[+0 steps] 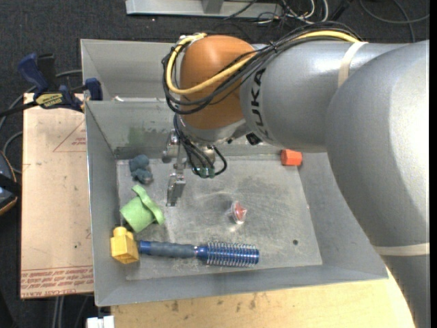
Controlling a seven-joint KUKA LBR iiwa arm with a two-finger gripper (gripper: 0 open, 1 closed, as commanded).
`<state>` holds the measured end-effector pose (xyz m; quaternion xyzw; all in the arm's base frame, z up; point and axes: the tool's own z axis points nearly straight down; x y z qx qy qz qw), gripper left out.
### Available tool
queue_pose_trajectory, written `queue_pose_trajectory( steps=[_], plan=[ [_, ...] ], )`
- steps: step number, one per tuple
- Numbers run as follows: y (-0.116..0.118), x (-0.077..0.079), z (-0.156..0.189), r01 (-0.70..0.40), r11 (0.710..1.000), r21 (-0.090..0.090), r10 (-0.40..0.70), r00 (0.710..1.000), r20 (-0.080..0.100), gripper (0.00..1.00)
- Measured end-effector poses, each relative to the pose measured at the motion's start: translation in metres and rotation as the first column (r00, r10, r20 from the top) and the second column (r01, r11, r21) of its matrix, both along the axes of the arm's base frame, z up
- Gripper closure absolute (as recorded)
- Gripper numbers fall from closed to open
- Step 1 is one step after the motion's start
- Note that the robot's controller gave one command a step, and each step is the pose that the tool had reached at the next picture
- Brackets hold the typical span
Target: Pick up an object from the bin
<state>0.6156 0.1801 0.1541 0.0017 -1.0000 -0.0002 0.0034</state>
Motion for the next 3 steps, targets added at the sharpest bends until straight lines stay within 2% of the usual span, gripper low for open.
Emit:
queue_pose_trajectory(
  steps=[1, 2, 3],
  plan=[
    [0.035, 0.001, -0.08, -0.571, 0.821, -0.001, 0.571, 0.821, 0.012, 0.0],
    [0.062, -0.063, -0.053, -0.57, 0.822, 0.003, 0.57, 0.822, 0.009, 0.0],
    [0.074, -0.033, -0.04, -0.607, 0.795, -0.001, 0.607, 0.795, 0.013, 0.0]
  ],
)
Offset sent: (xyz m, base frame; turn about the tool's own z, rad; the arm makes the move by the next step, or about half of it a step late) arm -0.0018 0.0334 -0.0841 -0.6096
